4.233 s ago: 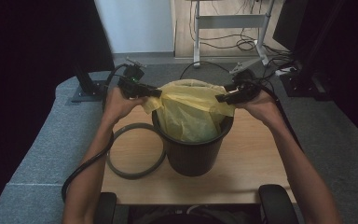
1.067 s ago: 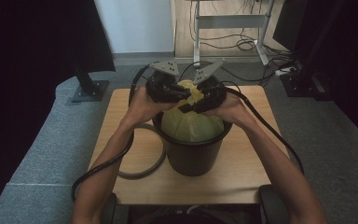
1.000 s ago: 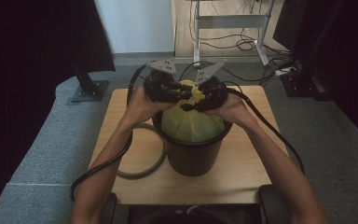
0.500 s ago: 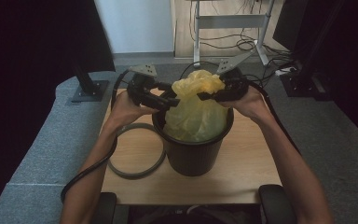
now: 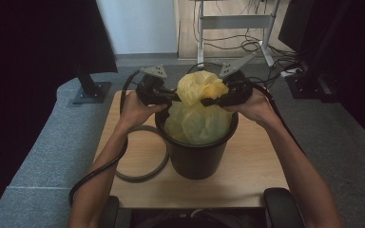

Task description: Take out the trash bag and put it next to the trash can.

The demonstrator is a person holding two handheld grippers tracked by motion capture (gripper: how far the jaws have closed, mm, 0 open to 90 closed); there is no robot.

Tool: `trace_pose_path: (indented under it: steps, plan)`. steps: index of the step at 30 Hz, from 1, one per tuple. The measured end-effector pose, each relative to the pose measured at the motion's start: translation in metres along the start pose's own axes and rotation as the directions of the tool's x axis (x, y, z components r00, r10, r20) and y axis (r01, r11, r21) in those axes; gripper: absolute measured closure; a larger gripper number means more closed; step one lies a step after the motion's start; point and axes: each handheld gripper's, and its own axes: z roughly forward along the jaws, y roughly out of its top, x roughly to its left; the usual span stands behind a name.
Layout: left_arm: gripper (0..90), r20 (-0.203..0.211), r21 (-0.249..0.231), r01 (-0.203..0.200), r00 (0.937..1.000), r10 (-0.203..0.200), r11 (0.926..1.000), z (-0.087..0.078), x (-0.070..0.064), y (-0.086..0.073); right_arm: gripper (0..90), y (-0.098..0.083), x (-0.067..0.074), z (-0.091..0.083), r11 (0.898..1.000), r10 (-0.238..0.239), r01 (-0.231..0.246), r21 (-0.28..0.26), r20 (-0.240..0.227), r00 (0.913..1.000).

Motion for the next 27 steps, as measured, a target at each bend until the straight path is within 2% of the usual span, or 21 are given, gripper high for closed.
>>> trace_pose_path:
  steps: [2, 4, 6, 8, 9, 10, 11, 14, 16, 17, 19, 22, 25, 27]
  plan:
    - [89.5, 0.011, -0.007, -0.017, 0.9998, 0.017, 0.9998, -0.002, -0.005, 0.007, 65.5, 0.001, 0.0, 0.009, 1.0, -0.005, 0.004, 0.03, 0.011, 0.9999]
    - [89.4, 0.013, -0.008, -0.034, 0.9993, 0.034, 0.9994, -0.001, -0.009, 0.013, 48.2, 0.002, 0.001, 0.019, 0.999, -0.004, 0.004, 0.044, -0.005, 1.0]
    - [89.1, 0.029, -0.012, -0.044, 0.9986, 0.044, 0.999, 0.003, -0.012, 0.018, 31.8, 0.005, 0.003, 0.029, 0.999, 0.004, -0.004, 0.036, -0.022, 0.9997]
    - [88.3, 0.06, -0.019, -0.048, 0.997, 0.049, 0.9987, 0.008, -0.016, 0.023, 22.8, 0.008, 0.006, 0.038, 0.999, 0.004, -0.003, 0.043, -0.037, 0.9993]
    - [88.0, 0.081, -0.028, -0.047, 0.9955, 0.049, 0.9985, 0.01, -0.017, 0.024, 22.4, 0.009, 0.008, 0.043, 0.998, 0.002, 0.0, 0.062, -0.031, 0.9995]
    - [87.7, 0.102, -0.036, -0.047, 0.9935, 0.05, 0.9983, 0.013, -0.019, 0.025, 23.1, 0.009, 0.009, 0.047, 0.997, 0.0, 0.002, 0.074, -0.027, 0.9996]
    - [87.5, 0.117, -0.037, -0.05, 0.9917, 0.054, 0.9981, 0.016, -0.021, 0.026, 28.5, 0.01, 0.01, 0.05, 0.997, 0.002, 0.001, 0.078, -0.029, 0.9996]
    - [83.0, 0.122, -0.03, -0.051, 0.991, 0.055, 0.9982, 0.021, -0.023, 0.025, 57.7, 0.008, 0.012, 0.053, 0.997, -0.036, 0.039, 0.073, -0.04, 0.9986]
    - [70.6, 0.109, -0.03, -0.035, 0.9933, 0.038, 0.9989, 0.019, -0.02, 0.023, 71.5, 0.005, 0.014, 0.051, 0.995, -0.07, 0.071, 0.075, -0.019, 0.9974]
    - [64.2, 0.106, -0.032, -0.024, 0.994, 0.027, 0.9992, 0.017, -0.018, 0.022, 75.1, 0.004, 0.014, 0.05, 0.995, -0.075, 0.076, 0.071, -0.015, 0.9971]
    - [51.6, 0.091, -0.045, -0.006, 0.9958, 0.01, 0.9989, 0.01, -0.015, 0.019, 79.1, 0.001, 0.012, 0.046, 0.996, -0.07, 0.07, 0.056, -0.006, 0.9975]
    - [38.8, 0.062, -0.048, 0.008, 0.9981, -0.005, 0.9988, -0.001, -0.012, 0.011, 81.3, 0.0, 0.007, 0.033, 0.999, -0.045, 0.045, 0.021, 0.014, 0.9989]
    - [31.8, 0.073, -0.037, 0.034, 0.9968, -0.031, 0.9988, -0.006, -0.006, -0.001, 81.5, -0.001, 0.003, 0.019, 1.0, -0.025, 0.025, -0.008, 0.039, 0.9989]
    - [31.5, 0.065, 0.003, 0.037, 0.9972, -0.037, 0.9993, -0.003, -0.003, -0.009, 81.4, -0.001, 0.002, 0.011, 0.999, -0.017, 0.019, -0.03, 0.041, 0.999]
